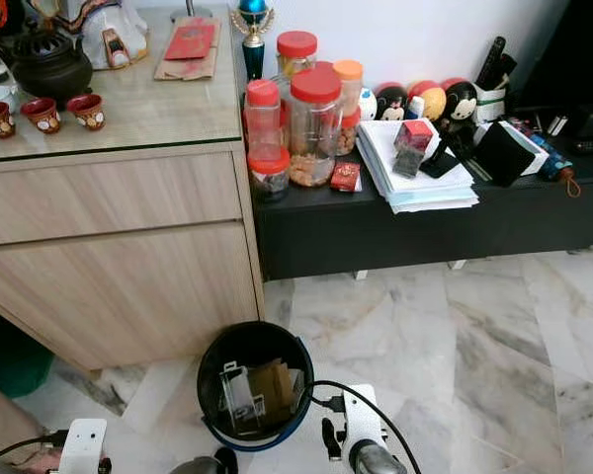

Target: Picking trash to rubbish bin

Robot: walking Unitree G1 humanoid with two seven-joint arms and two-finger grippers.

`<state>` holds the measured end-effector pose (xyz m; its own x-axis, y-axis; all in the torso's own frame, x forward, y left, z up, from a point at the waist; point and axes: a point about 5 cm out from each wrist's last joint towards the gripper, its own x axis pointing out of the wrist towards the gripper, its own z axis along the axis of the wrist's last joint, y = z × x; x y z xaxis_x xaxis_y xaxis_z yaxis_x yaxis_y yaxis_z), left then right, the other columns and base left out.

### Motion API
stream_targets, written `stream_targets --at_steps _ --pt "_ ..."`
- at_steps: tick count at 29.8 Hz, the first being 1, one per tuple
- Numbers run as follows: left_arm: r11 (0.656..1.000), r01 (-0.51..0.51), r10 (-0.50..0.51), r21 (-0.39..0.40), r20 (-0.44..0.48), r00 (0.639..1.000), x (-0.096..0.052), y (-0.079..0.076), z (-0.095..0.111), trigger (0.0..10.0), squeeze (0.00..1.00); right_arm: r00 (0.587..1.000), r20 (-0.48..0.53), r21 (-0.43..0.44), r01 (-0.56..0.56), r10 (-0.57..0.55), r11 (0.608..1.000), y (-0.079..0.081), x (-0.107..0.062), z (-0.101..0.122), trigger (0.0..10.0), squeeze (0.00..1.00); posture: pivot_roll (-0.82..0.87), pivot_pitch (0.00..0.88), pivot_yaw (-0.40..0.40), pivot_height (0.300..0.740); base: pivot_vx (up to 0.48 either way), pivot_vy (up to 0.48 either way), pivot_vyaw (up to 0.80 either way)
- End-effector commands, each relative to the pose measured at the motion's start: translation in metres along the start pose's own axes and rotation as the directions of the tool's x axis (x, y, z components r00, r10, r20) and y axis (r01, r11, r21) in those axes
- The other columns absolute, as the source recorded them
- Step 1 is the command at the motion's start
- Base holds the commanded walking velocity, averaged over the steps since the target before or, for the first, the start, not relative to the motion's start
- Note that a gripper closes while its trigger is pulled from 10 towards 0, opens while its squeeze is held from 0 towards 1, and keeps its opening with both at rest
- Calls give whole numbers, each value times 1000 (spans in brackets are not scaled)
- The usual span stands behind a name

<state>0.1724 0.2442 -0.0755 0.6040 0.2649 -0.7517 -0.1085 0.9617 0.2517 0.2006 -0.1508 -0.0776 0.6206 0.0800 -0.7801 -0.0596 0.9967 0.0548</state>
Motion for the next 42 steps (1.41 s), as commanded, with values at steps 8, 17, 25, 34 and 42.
stream_targets --at_steps 8,17,25,34,42 --pt "1000 0 0 -10 -48 999 -2 -1 -11 10000 0 999 -46 23 15 -14 1000 -2 -3 -14 10000 0 139 119 3 740 -273 0 0" --pt "1000 2 -3 -25 -46 999 -3 -5 -12 10000 0 998 -53 22 19 -17 1000 -4 -3 -15 10000 0 136 131 -11 740 -273 0 0" --pt "999 1 -3 -36 -51 999 -3 -6 -13 10000 0 999 -47 13 14 -13 1000 -4 -3 -13 10000 0 135 133 -16 740 -274 0 0" --pt "999 1 -3 -40 -52 999 -3 -7 -14 10000 0 999 -40 9 6 -6 1000 -3 -2 -10 10000 0 132 135 -21 740 -273 0 0" --pt "1000 -20 20 -1 37 999 -1 -5 3 10000 0 999 25 -22 -23 24 999 2 1 6 10000 0 124 134 -27 740 -64 0 0"
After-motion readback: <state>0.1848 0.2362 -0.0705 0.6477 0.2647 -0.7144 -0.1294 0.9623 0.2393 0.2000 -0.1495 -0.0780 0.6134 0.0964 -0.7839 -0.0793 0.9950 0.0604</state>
